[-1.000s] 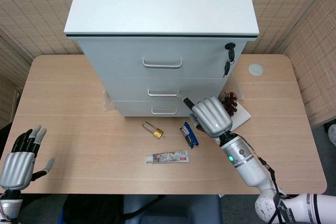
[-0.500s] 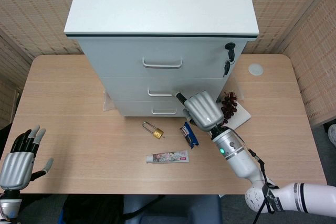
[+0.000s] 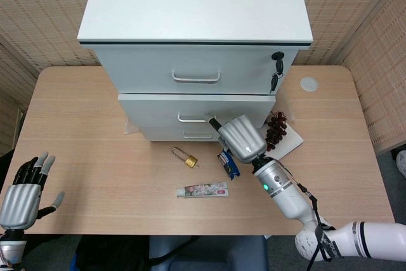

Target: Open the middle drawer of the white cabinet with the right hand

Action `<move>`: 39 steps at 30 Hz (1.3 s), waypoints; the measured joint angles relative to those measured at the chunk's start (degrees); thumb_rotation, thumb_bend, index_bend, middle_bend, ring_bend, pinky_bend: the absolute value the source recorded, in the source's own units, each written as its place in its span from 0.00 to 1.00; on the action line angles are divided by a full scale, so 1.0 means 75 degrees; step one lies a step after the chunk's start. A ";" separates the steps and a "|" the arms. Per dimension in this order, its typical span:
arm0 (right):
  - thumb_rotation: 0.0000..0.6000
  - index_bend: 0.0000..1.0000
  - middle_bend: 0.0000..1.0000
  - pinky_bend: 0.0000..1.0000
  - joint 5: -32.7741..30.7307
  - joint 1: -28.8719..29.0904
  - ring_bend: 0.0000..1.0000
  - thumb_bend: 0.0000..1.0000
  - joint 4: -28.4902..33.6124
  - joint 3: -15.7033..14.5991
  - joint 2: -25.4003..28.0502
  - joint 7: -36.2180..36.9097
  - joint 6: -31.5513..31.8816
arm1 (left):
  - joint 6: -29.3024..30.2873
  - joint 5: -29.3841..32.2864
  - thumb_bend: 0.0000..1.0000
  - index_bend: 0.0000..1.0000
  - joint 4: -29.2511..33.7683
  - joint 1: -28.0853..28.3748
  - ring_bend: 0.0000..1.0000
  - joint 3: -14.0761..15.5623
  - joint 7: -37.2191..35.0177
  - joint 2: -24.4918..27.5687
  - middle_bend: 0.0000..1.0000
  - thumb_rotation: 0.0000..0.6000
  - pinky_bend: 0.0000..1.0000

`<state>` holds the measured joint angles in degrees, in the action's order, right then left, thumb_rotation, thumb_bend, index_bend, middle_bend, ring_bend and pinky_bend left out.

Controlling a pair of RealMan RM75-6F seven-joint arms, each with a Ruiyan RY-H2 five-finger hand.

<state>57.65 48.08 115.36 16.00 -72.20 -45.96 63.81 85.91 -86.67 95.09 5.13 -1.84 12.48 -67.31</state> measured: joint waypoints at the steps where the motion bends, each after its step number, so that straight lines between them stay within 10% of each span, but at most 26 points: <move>1: 1.00 0.21 0.89 0.97 0.0025 -0.0002 0.94 0.46 0.0068 -0.0044 0.0027 -0.0033 0.0037 | 0.0001 -0.0006 0.31 0.02 -0.0004 0.0003 0.00 -0.0001 -0.0006 -0.0005 0.00 1.00 0.09; 39: 1.00 0.22 0.89 0.97 0.1268 -0.0338 0.94 0.46 0.2008 -0.1261 0.0527 -0.1269 0.0923 | 0.0133 -0.0064 0.31 0.02 -0.0139 -0.0081 0.00 0.0032 -0.0163 -0.0033 0.00 1.00 0.09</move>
<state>67.16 45.54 130.42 6.54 -68.25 -55.47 70.73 86.91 -87.15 94.04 4.52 -1.60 11.26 -67.56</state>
